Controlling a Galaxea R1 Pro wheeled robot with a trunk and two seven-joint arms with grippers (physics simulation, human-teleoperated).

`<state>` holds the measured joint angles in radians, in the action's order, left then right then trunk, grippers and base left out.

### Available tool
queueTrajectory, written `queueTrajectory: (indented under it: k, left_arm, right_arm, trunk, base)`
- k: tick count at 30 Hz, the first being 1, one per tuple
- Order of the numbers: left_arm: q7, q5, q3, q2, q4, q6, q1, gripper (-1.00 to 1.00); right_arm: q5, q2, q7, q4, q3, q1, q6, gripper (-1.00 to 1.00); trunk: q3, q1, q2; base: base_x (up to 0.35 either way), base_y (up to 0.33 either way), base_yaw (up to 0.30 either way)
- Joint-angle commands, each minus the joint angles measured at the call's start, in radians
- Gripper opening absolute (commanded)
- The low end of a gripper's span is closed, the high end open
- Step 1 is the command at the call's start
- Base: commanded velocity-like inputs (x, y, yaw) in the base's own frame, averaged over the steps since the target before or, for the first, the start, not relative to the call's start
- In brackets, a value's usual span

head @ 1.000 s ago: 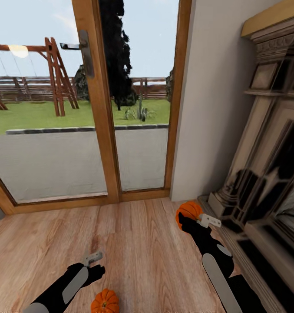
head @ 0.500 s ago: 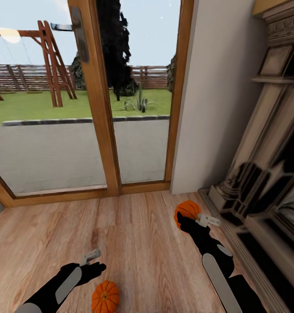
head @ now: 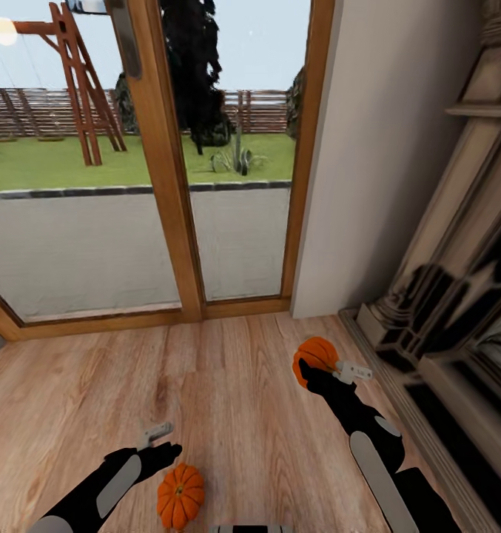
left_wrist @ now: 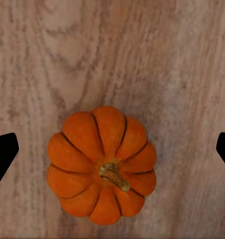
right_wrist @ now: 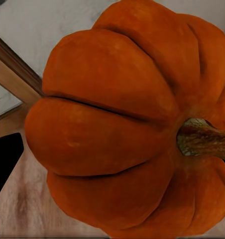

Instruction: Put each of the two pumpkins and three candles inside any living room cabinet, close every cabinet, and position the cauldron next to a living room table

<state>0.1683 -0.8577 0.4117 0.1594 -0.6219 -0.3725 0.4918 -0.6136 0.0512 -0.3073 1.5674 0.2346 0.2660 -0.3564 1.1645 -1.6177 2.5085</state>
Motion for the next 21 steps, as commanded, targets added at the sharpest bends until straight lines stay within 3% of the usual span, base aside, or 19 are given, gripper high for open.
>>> queueTrajectory:
  k: [1,4,7,8,10,11,15,19,21]
  left_arm:
    - [0.010,-0.011,0.007,0.002,-0.002,-0.001,0.001,1.00]
    - [0.010,-0.010,0.007,0.001,-0.002,0.000,0.001,1.00]
    - [0.010,-0.009,0.007,0.000,-0.002,0.000,0.001,1.00]
    - [0.010,-0.010,0.007,0.000,-0.002,0.000,0.001,1.00]
    - [0.010,-0.009,0.006,-0.002,-0.002,0.000,0.001,1.00]
    - [0.010,-0.009,0.006,-0.002,-0.002,0.000,0.001,1.00]
    - [0.010,-0.009,0.007,-0.005,-0.002,0.000,0.001,1.00]
    - [0.011,-0.009,0.007,-0.006,-0.002,0.000,0.001,1.00]
    - [0.011,-0.009,0.007,-0.006,-0.002,0.000,0.001,1.00]
  right_arm:
    - [-0.009,0.001,-0.008,0.002,0.002,0.001,-0.001,-1.00]
    - [-0.009,-0.004,0.013,0.002,-0.017,0.003,-0.001,-1.00]
    - [-0.041,-0.013,0.013,-0.006,-0.041,0.111,-0.028,-1.00]
    - [-0.092,-0.014,0.003,-0.051,-0.045,0.203,-0.061,-1.00]
    - [-0.201,-0.013,-0.007,-0.194,-0.051,0.329,-0.108,-1.00]
    - [-0.232,-0.012,-0.007,-0.248,-0.052,0.366,-0.116,-1.00]
    - [-0.275,-0.013,-0.004,-0.358,-0.050,0.441,-0.123,-1.00]
    - [-0.276,-0.013,0.021,-0.365,-0.021,0.458,-0.093,-1.00]
    - [-0.274,-0.011,0.038,-0.312,-0.001,0.457,-0.081,-1.00]
  trunk:
    - [0.005,0.000,0.001]
    - [0.016,-0.002,0.001]
    - [0.028,-0.003,0.002]
    - [0.032,-0.003,0.002]
    - [0.040,-0.004,0.003]
    - [0.044,-0.005,0.003]
    - [0.059,-0.006,0.004]
    - [0.074,-0.008,0.005]
    - [0.082,-0.009,0.005]
  base:
    - [0.000,0.000,0.000]
    - [0.000,0.000,0.000]
    - [0.000,0.000,0.000]
    - [0.000,0.000,0.000]
    - [0.000,0.000,0.000]
    - [0.000,0.000,0.000]
    - [0.000,0.000,0.000]
    - [0.000,0.000,0.000]
    - [0.000,0.000,0.000]
